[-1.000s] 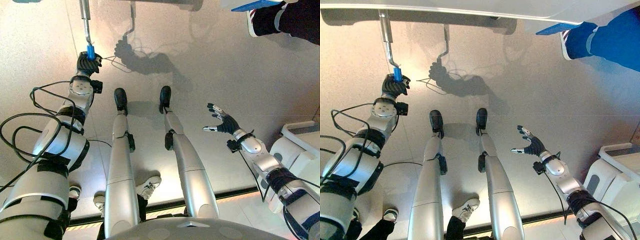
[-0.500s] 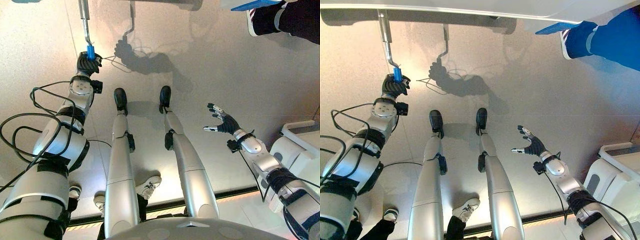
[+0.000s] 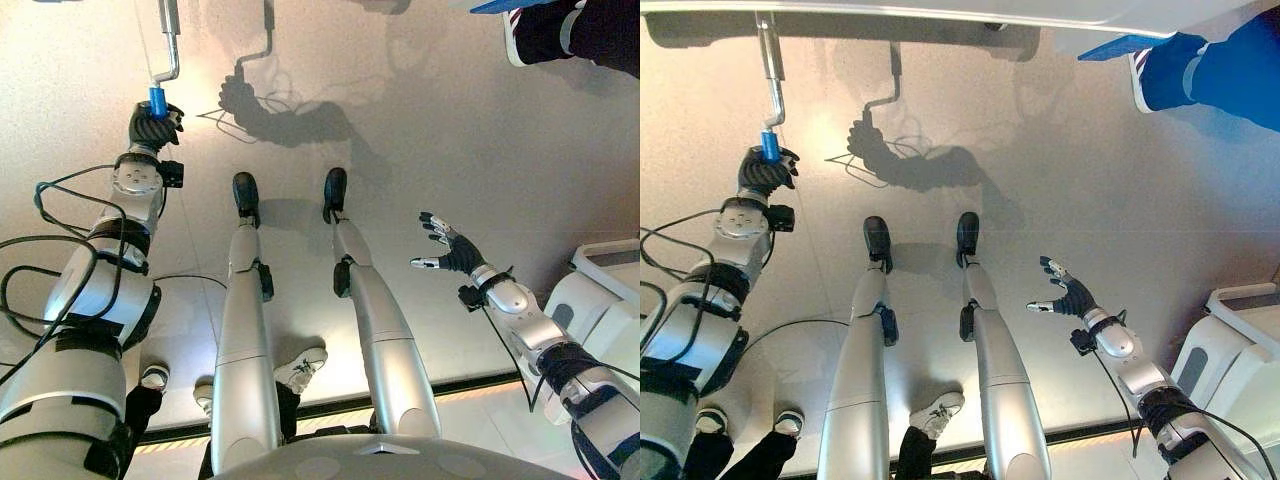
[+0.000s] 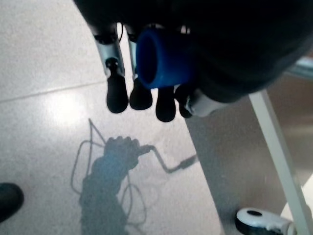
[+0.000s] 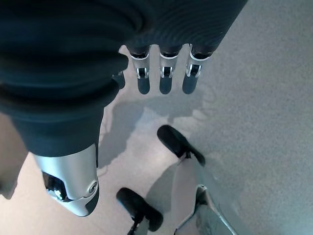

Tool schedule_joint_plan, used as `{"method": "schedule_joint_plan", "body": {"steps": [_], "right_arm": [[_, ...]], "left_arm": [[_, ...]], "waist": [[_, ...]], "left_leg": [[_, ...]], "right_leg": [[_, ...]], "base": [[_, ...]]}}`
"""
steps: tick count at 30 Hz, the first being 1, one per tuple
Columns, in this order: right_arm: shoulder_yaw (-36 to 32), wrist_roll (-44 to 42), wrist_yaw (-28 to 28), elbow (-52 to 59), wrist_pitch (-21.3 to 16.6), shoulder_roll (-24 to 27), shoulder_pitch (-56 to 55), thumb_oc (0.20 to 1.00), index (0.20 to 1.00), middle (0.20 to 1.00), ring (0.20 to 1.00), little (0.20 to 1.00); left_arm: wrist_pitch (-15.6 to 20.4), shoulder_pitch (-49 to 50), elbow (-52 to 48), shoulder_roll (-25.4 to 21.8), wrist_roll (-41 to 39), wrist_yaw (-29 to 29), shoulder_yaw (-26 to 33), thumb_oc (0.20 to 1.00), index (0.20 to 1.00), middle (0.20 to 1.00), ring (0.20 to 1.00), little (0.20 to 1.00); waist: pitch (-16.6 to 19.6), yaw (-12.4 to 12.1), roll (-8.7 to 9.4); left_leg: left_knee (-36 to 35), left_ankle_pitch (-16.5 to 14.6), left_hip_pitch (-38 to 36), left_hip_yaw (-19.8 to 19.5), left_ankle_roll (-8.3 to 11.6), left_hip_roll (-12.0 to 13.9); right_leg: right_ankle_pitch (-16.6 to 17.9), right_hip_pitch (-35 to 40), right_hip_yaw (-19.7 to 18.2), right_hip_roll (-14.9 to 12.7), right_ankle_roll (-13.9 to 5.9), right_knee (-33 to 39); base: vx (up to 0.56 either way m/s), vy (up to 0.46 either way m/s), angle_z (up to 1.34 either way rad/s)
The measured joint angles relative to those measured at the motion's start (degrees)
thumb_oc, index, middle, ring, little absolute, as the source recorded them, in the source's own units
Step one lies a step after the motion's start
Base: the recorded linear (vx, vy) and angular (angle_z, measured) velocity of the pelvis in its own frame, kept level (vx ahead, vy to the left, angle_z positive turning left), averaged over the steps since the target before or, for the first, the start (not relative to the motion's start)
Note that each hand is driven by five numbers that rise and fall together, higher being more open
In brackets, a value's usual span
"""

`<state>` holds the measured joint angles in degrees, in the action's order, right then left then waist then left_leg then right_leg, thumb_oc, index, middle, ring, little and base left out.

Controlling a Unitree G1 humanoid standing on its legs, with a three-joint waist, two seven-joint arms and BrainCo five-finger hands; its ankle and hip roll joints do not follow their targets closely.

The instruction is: Raise the hospital bed

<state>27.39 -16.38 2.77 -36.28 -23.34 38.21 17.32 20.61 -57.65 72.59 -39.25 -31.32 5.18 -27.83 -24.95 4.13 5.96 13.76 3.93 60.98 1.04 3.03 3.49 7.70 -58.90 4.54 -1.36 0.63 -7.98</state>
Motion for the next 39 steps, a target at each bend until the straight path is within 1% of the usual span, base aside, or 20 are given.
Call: {"method": "schedule_joint_plan", "body": {"steps": [3, 7, 11, 13, 14, 15, 17, 18, 19, 20, 22, 28, 31, 33, 36, 37, 39], "right_arm": [[0.01, 0.00, 0.00, 0.01, -0.10, 0.70, -0.09, 1.000, 1.000, 1.000, 1.000, 1.000], [-0.07, 0.00, 0.01, 0.03, -0.16, 1.13, -0.28, 1.000, 1.000, 1.000, 1.000, 1.000], [-0.71, 0.00, 0.13, 0.22, -0.17, 1.21, -1.09, 1.000, 1.000, 1.000, 1.000, 1.000], [-0.76, 0.00, 0.43, 0.26, -0.17, 1.30, -1.28, 1.000, 1.000, 1.000, 1.000, 1.000], [-0.84, -0.01, 0.43, 1.44, -0.19, 2.15, -2.34, 1.000, 1.000, 1.000, 1.000, 1.000], [-0.86, -0.01, 0.48, 1.51, -0.23, 2.41, -2.55, 1.000, 1.000, 1.000, 1.000, 1.000], [-0.95, -0.02, 0.53, 1.93, -0.24, 2.97, -3.40, 1.000, 1.000, 1.000, 1.000, 1.000], [-1.20, -0.02, 0.55, 2.12, -0.33, 3.73, -4.12, 1.000, 1.000, 1.000, 1.000, 1.000], [-1.32, -0.02, 0.61, 2.20, -0.34, 3.90, -4.14, 1.000, 1.000, 1.000, 1.000, 1.000], [-1.74, -0.02, 0.62, 3.21, -0.44, 4.28, -4.79, 1.000, 1.000, 1.000, 1.000, 1.000], [-2.29, -0.02, 0.64, 3.84, -0.49, 5.21, -5.43, 1.000, 1.000, 1.000, 1.000, 1.000], [-3.26, -0.02, 1.01, 5.01, -0.59, 6.70, -6.69, 1.000, 1.000, 1.000, 1.000, 1.000], [-3.82, -0.02, 1.06, 5.06, -0.61, 7.04, -7.03, 1.000, 1.000, 1.000, 1.000, 1.000], [-4.52, 0.00, 1.11, 6.50, -0.62, 8.13, -8.23, 1.000, 1.000, 1.000, 1.000, 1.000], [-4.89, 0.00, 1.10, 6.86, -0.69, 8.38, -8.84, 1.000, 1.000, 1.000, 1.000, 1.000], [-4.95, 0.02, 1.02, 6.76, -0.74, 8.49, -9.03, 1.000, 1.000, 1.000, 1.000, 1.000], [-4.90, 0.02, 1.01, 6.81, -0.75, 8.48, -9.10, 1.000, 1.000, 1.000, 1.000, 1.000]], "left_arm": [[0.12, 1.05, -1.54, -0.27, -1.39, -0.60, 0.77, 0.200, 0.200, 0.200, 0.200, 0.200], [0.56, 3.42, -4.79, -1.04, -2.15, -0.90, 2.11, 0.200, 0.200, 0.200, 0.200, 0.200], [1.26, 7.08, -9.58, -2.97, -5.43, -2.07, 3.16, 0.200, 0.200, 0.200, 0.200, 0.200], [1.30, 9.39, -12.68, -4.42, -6.16, -2.89, 3.88, 0.200, 0.200, 0.200, 0.200, 0.200], [1.36, 11.67, -16.09, -5.30, -7.56, -2.93, 4.46, 0.200, 0.200, 0.200, 0.200, 0.200], [1.63, 11.86, -16.20, -5.40, -7.95, -3.07, 4.53, 0.200, 0.200, 0.200, 0.200, 0.200], [1.06, 15.06, -22.13, -8.00, -9.05, -3.36, 4.77, 0.200, 0.200, 0.200, 0.200, 0.200], [1.83, 16.23, -23.75, -8.29, -9.70, -3.75, 6.12, 0.200, 0.200, 0.200, 0.200, 0.200], [1.79, 17.56, -25.14, -9.19, -9.82, -4.23, 7.03, 0.200, 0.200, 0.200, 0.200, 0.200], [1.89, 21.08, -29.64, -11.08, -10.21, -4.62, 8.51, 0.200, 0.200, 0.200, 0.200, 0.200], [1.85, 23.76, -33.45, -12.94, -10.64, -4.96, 9.88, 0.200, 0.200, 0.200, 0.200, 0.200], [2.05, 28.86, -38.43, -14.06, -11.32, -6.57, 13.42, 0.200, 0.200, 0.200, 0.200, 0.200], [1.97, 31.54, -41.87, -14.76, -12.37, -6.76, 14.06, 0.200, 0.200, 0.200, 0.200, 0.200], [1.29, 36.16, -48.67, -16.30, -13.09, -6.95, 16.03, 0.200, 0.200, 0.200, 0.200, 0.200], [1.13, 39.42, -52.37, -17.96, -13.31, -7.92, 16.78, 0.200, 0.200, 0.200, 0.200, 0.200], [1.04, 41.30, -55.18, -18.90, -13.32, -8.15, 17.44, 0.200, 0.200, 0.200, 0.200, 0.200], [0.92, 42.44, -56.54, -19.46, -13.33, -8.21, 18.00, 0.200, 0.200, 0.200, 0.200, 0.200]], "waist": [[-0.42, -0.53, -0.57], [-0.79, -0.52, -1.05], [-1.08, -0.76, -1.53], [-1.20, -0.82, -1.73], [-1.52, -1.00, -2.23], [-1.67, -1.34, -2.49], [-1.85, -1.75, -2.79], [-2.20, -2.45, -3.40], [-2.33, -2.37, -3.60], [-2.43, -1.96, -3.72], [-2.73, -2.05, -4.24], [-3.17, -2.11, -5.04], [-3.52, -2.12, -5.67], [-3.90, -2.20, -6.37], [-3.97, -2.21, -6.48], [-3.98, -2.23, -6.55], [-3.98, -2.18, -6.56]], "left_leg": [[-0.02, 0.02, -0.21, 0.25, -0.02, 0.05], [-0.02, 0.07, -0.29, 0.28, -0.05, 0.05], [-0.02, 0.07, -0.58, 0.50, -0.05, 0.09], [-0.05, 0.08, -0.92, 0.67, -0.05, 0.09], [-0.08, 0.07, -1.25, 0.69, -0.05, 0.08], [-0.08, 0.08, -1.44, 0.70, -0.05, 0.07], [-0.10, 0.11, -1.65, 0.82, 0.01, 0.15], [-0.11, 0.14, -1.93, 0.82, 0.00, 0.11], [-0.11, 0.14, -2.03, 0.85, 0.00, 0.10], [-0.19, 0.14, -2.17, 1.00, -0.01, 0.11], [-0.29, 0.14, -2.44, 1.12, 0.00, 0.15], [-0.64, 0.14, -3.10, 1.63, 0.00, 0.26], [-0.89, 0.14, -3.61, 1.74, 0.00, 0.26], [-1.03, 0.14, -3.74, 1.76, 0.00, 0.26], [-1.14, 0.12, -4.10, 1.74, 0.04, 0.26], [-1.17, 0.11, -4.14, 1.74, 0.04, 0.25], [-1.17, 0.10, -4.16, 1.74, 0.06, 0.26]], "right_leg": [[0.00, 0.00, -0.22, 0.02, 0.00, -0.20], [0.00, 0.01, -0.26, 0.00, 0.00, -0.31], [0.01, 0.09, -0.49, 0.03, 0.01, -0.46], [-0.01, 0.26, -0.71, 0.03, 0.00, -0.62], [-0.02, 0.52, -0.74, 0.00, 0.00, -0.66], [-0.02, 0.66, -0.76, -0.02, 0.00, -0.70], [-0.02, 0.68, -0.91, 0.07, 0.01, -0.88], [-0.03, 0.89, -0.92, 0.03, 0.02, -0.96], [-0.07, 0.94, -0.93, 0.02, 0.02, -1.06], [-0.08, 0.94, -0.99, 0.01, 0.01, -1.10], [-0.09, 1.13, -1.05, 0.04, 0.01, -1.13], [-0.12, 1.31, -1.31, 0.12, 0.06, -1.18], [-0.20, 1.66, -1.48, 0.13, 0.10, -1.18], [-0.24, 1.73, -1.57, 0.14, 0.11, -1.18], [-0.26, 1.89, -1.67, 0.16, 0.12, -1.19], [-0.26, 1.89, -1.72, 0.15, 0.12, -1.20], [-0.26, 1.88, -1.77, 0.17, 0.12, -1.20]], "base": [[0.00, 0.000, 0.00], [0.00, 0.000, 0.00], [0.00, 0.000, 0.00], [0.00, 0.000, 0.00], [0.00, 0.000, 0.00], [0.00, 0.000, 0.00], [0.00, 0.000, 0.00], [0.00, 0.000, 0.00], [0.00, 0.000, 0.00], [0.00, 0.000, 0.00], [0.00, 0.000, 0.00], [0.00, -0.006, -0.01], [0.00, 0.000, 0.00], [0.00, 0.000, 0.00], [0.00, 0.000, -0.01], [0.00, 0.000, 0.00], [0.00, 0.000, 0.00]]}}
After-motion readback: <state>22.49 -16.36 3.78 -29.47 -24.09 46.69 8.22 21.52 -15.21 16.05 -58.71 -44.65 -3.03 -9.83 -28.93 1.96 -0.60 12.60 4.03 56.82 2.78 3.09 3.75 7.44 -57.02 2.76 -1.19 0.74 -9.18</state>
